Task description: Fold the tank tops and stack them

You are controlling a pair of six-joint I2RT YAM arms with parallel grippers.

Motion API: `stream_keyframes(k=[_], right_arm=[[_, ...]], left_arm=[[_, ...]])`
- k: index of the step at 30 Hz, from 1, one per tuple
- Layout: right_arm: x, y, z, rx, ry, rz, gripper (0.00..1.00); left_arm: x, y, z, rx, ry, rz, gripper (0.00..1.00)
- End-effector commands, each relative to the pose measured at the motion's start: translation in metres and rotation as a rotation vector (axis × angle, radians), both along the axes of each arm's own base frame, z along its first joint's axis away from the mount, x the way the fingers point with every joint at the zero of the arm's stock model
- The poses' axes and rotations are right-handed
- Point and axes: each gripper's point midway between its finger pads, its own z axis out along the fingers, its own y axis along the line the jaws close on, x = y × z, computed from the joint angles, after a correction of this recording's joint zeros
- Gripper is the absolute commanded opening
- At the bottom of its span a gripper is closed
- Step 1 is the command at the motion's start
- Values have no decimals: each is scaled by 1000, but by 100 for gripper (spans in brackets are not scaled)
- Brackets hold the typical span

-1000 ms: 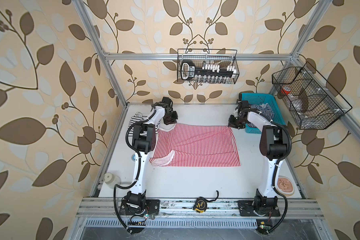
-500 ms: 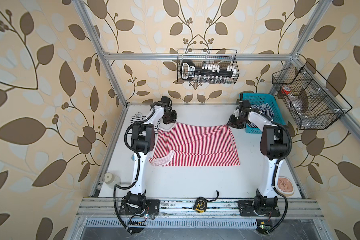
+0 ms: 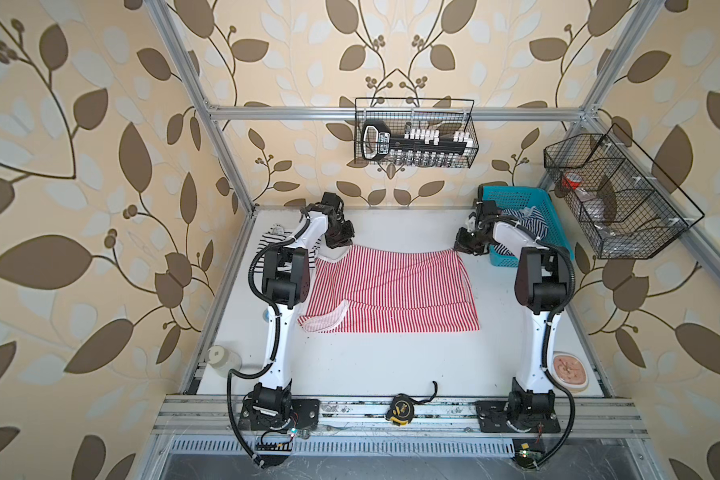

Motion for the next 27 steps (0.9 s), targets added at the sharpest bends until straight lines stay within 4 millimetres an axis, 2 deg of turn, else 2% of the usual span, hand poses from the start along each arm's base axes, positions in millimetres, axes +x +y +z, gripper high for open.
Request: stream_keyframes(k=[1, 10, 11, 17, 27], right_arm=[[2, 0, 8, 6, -19, 13, 0], [-25, 4, 37, 20, -95, 31, 0], [-30, 5, 39, 21, -97, 32, 0], [-57, 4, 51, 7, -111, 47, 0], [-107, -2, 40, -44, -50, 54, 0]], left_arm=[[5, 5, 35, -20, -60, 14, 0], [-1, 3, 64, -43, -118, 7, 0], [-8, 4, 57, -42, -96, 7, 0], [-19, 3, 70, -54, -108, 7, 0], [-66, 10, 69, -53, -71, 19, 0]])
